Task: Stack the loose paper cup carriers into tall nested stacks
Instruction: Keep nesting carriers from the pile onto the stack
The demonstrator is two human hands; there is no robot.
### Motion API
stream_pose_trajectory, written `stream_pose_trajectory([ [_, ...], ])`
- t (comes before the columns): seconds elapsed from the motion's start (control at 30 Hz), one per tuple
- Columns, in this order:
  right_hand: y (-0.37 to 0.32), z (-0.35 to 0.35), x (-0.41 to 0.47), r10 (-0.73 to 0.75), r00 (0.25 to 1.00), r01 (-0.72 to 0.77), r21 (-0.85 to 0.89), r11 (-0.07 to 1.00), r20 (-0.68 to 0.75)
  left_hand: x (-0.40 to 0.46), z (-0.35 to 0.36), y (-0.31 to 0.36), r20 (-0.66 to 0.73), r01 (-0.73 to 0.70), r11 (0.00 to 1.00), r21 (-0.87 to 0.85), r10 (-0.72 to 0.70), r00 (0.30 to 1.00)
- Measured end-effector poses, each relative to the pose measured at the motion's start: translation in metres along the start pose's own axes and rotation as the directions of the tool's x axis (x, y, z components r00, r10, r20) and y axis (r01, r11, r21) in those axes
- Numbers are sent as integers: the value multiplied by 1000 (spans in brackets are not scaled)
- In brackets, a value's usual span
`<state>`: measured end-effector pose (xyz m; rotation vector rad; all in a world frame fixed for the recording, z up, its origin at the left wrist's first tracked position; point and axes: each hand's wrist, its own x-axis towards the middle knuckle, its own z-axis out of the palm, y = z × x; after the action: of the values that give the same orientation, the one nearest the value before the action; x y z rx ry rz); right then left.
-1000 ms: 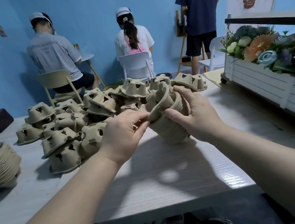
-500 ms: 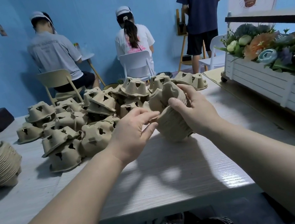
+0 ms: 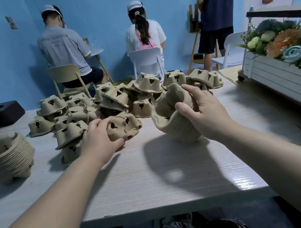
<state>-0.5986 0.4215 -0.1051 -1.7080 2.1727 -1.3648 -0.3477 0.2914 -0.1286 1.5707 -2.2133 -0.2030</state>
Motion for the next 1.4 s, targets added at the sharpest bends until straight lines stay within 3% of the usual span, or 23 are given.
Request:
stream_pose_trajectory([
  [0.3,2,-2,-1,-3,1000,3,30,1000,-19,1,2,12,-73,-16,995,-100,8,997],
  [0.4,3,-4,-2,-4,1000,5,48,999,-20,-4,3,14,-119,-70,984,-163,51,992],
  [0.53,5,-6,-2,-4,1000,5,61,998,-22,-9,-3,18,-201,-64,948,-311,0,980],
  [0.67,4,-5,-3,0,1000,1,60,998,-14,-14,-3,21,-134,-34,905,-423,-25,991],
  [0.73,4,-5,-3,-9,1000,10,59,998,-10,-14,-3,25,-65,52,779,-625,-119,991],
  [0.77,4,-4,-3,-15,1000,16,58,998,-10,-13,-4,28,-11,109,660,-743,-174,985],
  [0.83,4,-4,-3,-18,1000,19,59,998,-10,-11,-6,32,104,220,501,-837,-250,963],
  [0.97,4,-4,-3,-13,1000,13,56,998,-3,-11,1,24,228,362,648,-670,-284,931],
  [1.1,2,-3,-4,-15,1000,15,43,999,2,-13,3,15,220,394,645,-654,-335,916],
  [1.23,0,-2,-4,-11,1000,11,18,1000,2,-17,-6,19,78,305,738,-602,-326,942],
  [1.33,-1,-1,-5,-23,1000,23,-6,1000,13,-17,-13,31,-37,187,854,-485,-234,972],
  [1.4,-1,-1,-5,-25,999,25,-11,1000,20,-16,-16,41,-43,132,883,-451,-169,985],
])
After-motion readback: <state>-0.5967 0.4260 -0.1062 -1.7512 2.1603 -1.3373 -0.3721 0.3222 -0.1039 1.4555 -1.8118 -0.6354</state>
